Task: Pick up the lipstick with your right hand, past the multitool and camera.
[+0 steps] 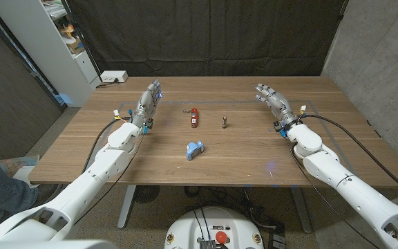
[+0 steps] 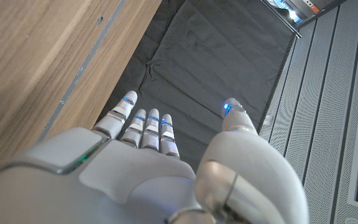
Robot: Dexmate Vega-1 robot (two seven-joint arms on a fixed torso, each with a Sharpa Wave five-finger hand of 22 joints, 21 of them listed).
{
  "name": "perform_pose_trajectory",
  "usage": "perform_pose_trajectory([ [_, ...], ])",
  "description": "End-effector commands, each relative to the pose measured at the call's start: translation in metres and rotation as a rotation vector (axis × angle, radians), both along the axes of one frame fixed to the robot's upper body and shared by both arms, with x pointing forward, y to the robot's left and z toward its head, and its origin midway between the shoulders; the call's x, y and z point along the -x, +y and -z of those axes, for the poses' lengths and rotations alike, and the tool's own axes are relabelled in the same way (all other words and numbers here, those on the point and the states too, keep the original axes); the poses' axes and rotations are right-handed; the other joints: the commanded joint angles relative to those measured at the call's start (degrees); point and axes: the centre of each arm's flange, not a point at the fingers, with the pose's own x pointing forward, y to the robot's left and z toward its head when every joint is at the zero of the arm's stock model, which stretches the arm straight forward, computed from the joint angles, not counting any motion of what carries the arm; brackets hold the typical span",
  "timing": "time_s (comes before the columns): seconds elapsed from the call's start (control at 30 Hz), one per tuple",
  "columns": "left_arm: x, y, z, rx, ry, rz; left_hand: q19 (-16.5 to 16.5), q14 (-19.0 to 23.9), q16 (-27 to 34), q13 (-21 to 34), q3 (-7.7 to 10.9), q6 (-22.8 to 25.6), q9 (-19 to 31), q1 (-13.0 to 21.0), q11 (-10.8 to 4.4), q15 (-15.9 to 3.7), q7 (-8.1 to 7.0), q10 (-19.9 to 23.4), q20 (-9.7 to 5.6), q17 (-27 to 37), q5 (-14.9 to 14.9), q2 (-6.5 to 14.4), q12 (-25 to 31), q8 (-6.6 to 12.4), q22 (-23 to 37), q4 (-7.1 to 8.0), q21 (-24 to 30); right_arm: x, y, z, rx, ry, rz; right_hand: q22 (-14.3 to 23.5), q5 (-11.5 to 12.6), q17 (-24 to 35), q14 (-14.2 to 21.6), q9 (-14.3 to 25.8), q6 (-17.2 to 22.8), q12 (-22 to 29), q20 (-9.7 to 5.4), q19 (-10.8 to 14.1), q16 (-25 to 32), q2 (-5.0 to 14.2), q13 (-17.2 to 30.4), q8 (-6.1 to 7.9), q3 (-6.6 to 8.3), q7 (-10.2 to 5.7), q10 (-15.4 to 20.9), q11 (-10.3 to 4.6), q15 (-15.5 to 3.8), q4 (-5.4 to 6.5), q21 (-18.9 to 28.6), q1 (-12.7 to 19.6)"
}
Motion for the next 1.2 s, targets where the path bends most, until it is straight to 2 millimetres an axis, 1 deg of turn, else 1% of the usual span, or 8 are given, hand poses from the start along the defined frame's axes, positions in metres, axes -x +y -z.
perform_pose_trajectory([
  [0.03,0.0004,-0.0031,-0.0002,-0.003,-0.002,0.004,-0.8,-1.7,-0.1,0.2,0.11,0.2,0.1,0.5,-0.25,-0.49,-0.16,0.2,0.29,0.1,-0.2,0.1,0.0,-0.1,0.2,-0.42,-0.2,0.0071,0.0026,0.0057,0.058,-0.014,0.038,0.3,0.5,0.1,-0.2,0.3,0.1,0.0,-0.16,-0.3,-0.2,-0.25,0.3,0.17,0.31,-0.58,0.0,-0.52,-0.14,-0.49,0.0,0.9],
  [0.23,0.0014,-0.0031,-0.0009,-0.006,-0.002,0.002,-0.8,-1.7,-0.2,0.2,0.1,0.2,0.2,0.5,-0.25,-0.43,-0.14,0.2,0.43,0.1,-0.2,0.1,-0.1,-0.13,0.2,-0.45,-0.2,0.0086,0.0035,0.0107,0.055,-0.019,0.037,0.3,0.9,0.1,-0.4,0.3,-0.1,-0.1,-0.13,-0.5,-0.2,-0.69,0.3,0.1,0.41,-0.81,-0.2,-0.68,-0.22,-0.9,-0.1,2.0],
  [0.57,0.0025,-0.0024,-0.0036,-0.01,-0.006,-0.002,-0.9,-1.7,-0.2,0.2,0.07,0.3,0.2,0.6,-0.11,-0.51,-0.14,0.3,0.58,0.1,-0.3,0.2,-0.1,-0.17,0.2,-0.51,-0.3,0.0094,0.0055,0.0137,0.057,-0.027,0.04,0.3,1.2,0.1,-0.4,0.3,-0.2,-0.2,-0.11,-0.6,-0.2,-1.38,0.3,0.07,0.24,-0.98,-0.3,-0.6,-0.27,-1.06,-0.1,2.5],
  [0.87,0.001,-0.003,-0.0053,-0.013,-0.002,0.002,-1.0,-1.7,-0.2,0.2,0.04,0.3,0.2,0.6,-0.23,-0.5,-0.17,0.3,0.82,0.1,-0.4,0.2,-0.2,-0.22,0.3,-0.55,-0.3,0.0119,0.008,0.0137,0.093,-0.041,0.064,0.3,1.8,0.1,-0.8,0.4,-0.7,-0.3,-0.16,-0.9,-0.3,-2.83,0.3,-0.12,-0.26,-1.46,-0.7,-1.22,-0.38,-1.23,-0.1,3.2],
  [1.2,-0.0011,-0.0053,-0.0053,-0.014,-0.004,0.009,-1.0,-1.6,-0.1,0.2,0.0,0.3,0.2,0.6,-0.31,-0.51,-0.19,0.3,0.93,0.1,-0.4,0.2,-0.2,-0.25,0.3,-0.6,-0.3,0.0157,0.0097,0.0123,0.138,-0.058,0.093,0.3,2.4,0.1,-1.4,0.4,-1.3,-0.4,-0.14,-1.4,-0.4,-4.13,0.3,-0.28,-0.82,-1.62,-1.1,-1.35,-0.39,-1.26,-0.2,4.0],
])
